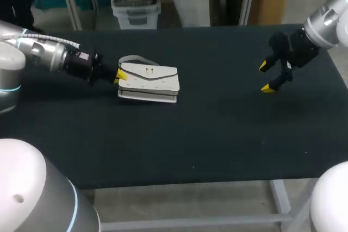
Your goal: Pick up the bag, open it, inspect its contents, close it, and place it on the opposite side
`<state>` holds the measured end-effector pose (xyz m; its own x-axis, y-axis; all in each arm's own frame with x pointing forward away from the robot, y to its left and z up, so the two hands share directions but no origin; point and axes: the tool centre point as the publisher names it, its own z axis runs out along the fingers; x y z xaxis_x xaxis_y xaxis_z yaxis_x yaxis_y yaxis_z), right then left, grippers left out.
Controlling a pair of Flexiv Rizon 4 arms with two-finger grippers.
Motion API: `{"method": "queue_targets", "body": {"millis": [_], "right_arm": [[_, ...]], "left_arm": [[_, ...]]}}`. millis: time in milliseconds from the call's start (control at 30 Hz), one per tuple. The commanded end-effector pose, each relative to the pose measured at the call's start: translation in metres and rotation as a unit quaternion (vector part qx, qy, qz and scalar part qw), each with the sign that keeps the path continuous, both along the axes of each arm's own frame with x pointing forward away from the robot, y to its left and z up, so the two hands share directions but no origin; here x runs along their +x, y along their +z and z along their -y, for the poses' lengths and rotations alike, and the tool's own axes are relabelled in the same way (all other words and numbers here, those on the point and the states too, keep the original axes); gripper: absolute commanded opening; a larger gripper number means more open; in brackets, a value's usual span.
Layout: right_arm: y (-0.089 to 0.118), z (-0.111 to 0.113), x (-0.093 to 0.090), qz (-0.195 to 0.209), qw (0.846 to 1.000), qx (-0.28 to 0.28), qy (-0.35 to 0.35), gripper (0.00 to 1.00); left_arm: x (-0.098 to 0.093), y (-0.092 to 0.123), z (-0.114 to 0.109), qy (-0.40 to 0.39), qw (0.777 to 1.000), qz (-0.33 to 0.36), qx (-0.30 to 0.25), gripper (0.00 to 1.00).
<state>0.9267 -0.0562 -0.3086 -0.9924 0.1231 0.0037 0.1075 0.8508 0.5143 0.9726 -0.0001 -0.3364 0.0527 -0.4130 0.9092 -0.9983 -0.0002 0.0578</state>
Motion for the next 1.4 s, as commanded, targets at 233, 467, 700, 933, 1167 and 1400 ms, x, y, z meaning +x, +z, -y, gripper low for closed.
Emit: {"method": "queue_targets", "body": {"millis": [233,467,700,933,1167,1400], "right_arm": [[-0.001,0.0,0.0,0.0,1.0,0.001,0.001,1.0],[-0.001,0.0,0.0,0.0,1.0,0.001,0.001,1.0],[-0.001,0.0,0.0,0.0,1.0,0.001,0.001,1.0],[-0.001,0.0,0.0,0.0,1.0,0.001,0.001,1.0],[-0.001,0.0,0.0,0.0,1.0,0.001,0.001,1.0],[-0.001,0.0,0.0,0.0,1.0,0.001,0.001,1.0]], "left_arm": [[-0.017,-0.005,0.033,0.097,0.993,0.045,0.041,0.0],[-0.024,-0.009,0.05,0.089,0.994,0.044,0.051,0.0],[-0.026,-0.017,0.063,0.044,0.997,0.043,0.057,0.0],[-0.033,-0.025,0.08,0.004,0.998,0.031,0.061,0.0],[-0.038,-0.028,0.096,-0.007,0.997,0.026,0.069,0.0],[-0.034,-0.029,0.102,0.012,0.997,0.034,0.072,0.0]]}}
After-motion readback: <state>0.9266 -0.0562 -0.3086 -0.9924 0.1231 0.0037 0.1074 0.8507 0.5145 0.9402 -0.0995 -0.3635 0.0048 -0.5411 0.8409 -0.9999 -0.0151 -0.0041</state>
